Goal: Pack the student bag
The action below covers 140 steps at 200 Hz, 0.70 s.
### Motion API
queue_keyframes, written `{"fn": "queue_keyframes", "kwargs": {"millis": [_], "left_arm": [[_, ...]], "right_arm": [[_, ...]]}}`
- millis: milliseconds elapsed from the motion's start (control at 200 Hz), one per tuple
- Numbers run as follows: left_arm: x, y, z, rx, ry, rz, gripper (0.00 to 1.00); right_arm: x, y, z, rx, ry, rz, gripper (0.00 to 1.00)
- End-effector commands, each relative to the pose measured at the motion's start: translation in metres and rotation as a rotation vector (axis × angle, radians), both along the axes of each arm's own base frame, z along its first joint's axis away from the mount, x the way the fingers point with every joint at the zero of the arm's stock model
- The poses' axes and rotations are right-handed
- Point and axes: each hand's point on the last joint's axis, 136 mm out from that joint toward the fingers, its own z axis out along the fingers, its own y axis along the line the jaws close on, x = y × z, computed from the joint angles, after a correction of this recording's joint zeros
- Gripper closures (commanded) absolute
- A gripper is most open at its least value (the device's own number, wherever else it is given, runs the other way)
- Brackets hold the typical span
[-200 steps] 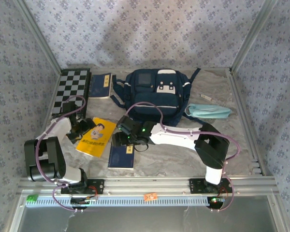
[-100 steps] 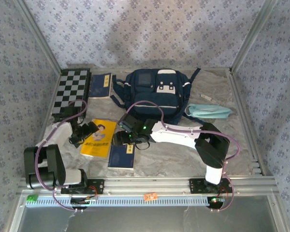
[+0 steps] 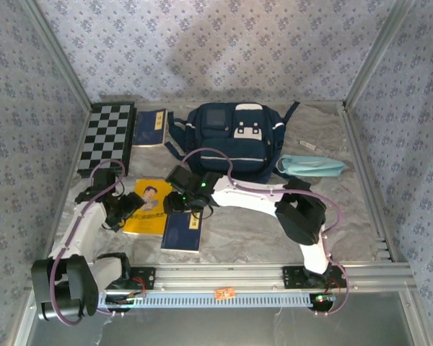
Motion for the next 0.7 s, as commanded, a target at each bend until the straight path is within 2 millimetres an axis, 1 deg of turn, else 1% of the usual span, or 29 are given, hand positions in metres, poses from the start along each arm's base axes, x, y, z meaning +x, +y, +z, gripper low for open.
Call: {"fn": "queue_keyframes", "kwargs": {"millis": [0,50,95,210,235,245,280,345,375,425,510,575,655,695], "left_arm": [[0.012,0.012,0.002,0.025,0.006,0.014,0.13],[0.017,0.013,0.001,0.022,0.005,0.009,0.13],[0.023,0.011,0.000,0.009,-0.010,-0.004,0.12],[0.020,0.000,-0.011,-0.049,0.036,-0.041,0.12],[0.017,-0.005,-0.013,-0.077,0.044,-0.052,0.13],[0.021,-0.006,-0.013,-0.084,0.024,-0.058,0.13],[0.022,-0.015,-0.015,-0.123,0.007,-0.076,0.14],[0.015,-0.031,-0.019,-0.176,0.016,-0.115,0.17],[0.011,-0.036,-0.019,-0.170,0.032,-0.136,0.18],[0.004,-0.043,-0.020,-0.155,0.057,-0.149,0.20],[-0.003,-0.057,-0.016,-0.173,0.052,-0.150,0.23],[-0.004,-0.068,-0.010,-0.189,0.024,-0.153,0.26],[-0.007,-0.064,-0.007,-0.167,0.002,-0.118,0.28],[-0.006,-0.059,-0.006,-0.146,-0.011,-0.109,0.28]], "right_arm": [[-0.006,0.017,-0.007,-0.014,0.044,-0.009,0.39],[-0.006,0.023,-0.008,-0.023,0.036,-0.006,0.38],[-0.006,0.026,-0.011,-0.031,0.034,-0.009,0.37],[-0.003,0.029,-0.021,-0.037,0.071,-0.020,0.34],[-0.003,0.028,-0.023,-0.045,0.075,-0.023,0.33],[-0.003,0.028,-0.024,-0.049,0.078,-0.025,0.33],[-0.001,0.025,-0.026,-0.060,0.082,-0.032,0.33],[0.004,0.020,-0.026,-0.074,0.073,-0.034,0.34],[0.007,0.017,-0.025,-0.086,0.061,-0.037,0.34],[0.006,0.001,-0.029,-0.148,0.070,-0.049,0.34],[0.010,-0.019,-0.030,-0.193,0.072,-0.077,0.34],[0.011,-0.034,-0.029,-0.217,0.075,-0.100,0.34],[0.010,-0.052,-0.028,-0.246,0.098,-0.136,0.34],[0.011,-0.055,-0.028,-0.236,0.110,-0.142,0.34]]}}
